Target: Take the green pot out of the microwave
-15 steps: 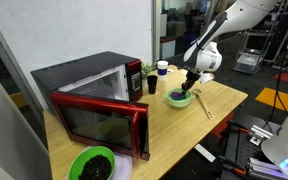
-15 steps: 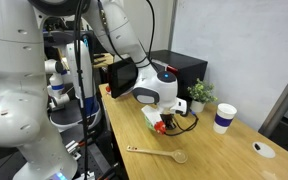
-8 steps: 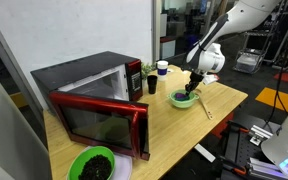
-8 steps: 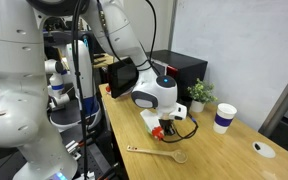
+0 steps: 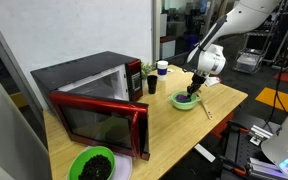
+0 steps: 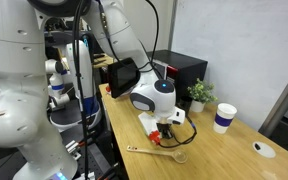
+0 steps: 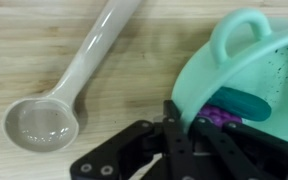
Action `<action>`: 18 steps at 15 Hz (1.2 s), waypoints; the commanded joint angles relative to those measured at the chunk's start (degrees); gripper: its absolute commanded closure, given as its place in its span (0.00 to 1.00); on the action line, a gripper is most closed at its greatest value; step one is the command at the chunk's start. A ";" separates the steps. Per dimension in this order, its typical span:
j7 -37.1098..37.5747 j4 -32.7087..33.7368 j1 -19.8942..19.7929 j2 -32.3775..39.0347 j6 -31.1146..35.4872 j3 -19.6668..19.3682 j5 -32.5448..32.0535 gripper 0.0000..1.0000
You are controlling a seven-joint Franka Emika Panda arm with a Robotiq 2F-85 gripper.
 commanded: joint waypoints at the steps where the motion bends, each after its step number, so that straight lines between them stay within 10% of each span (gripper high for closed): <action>1: -5.07 0.37 -1.72 1.31 1.52 1.72 4.32 0.98; 11: -14.07 0.88 -1.55 2.60 3.49 1.77 13.92 0.98; 12: -14.61 0.87 -1.42 2.59 3.45 1.66 14.52 0.66; 18: -13.95 1.95 -0.29 1.55 1.95 1.08 13.83 0.31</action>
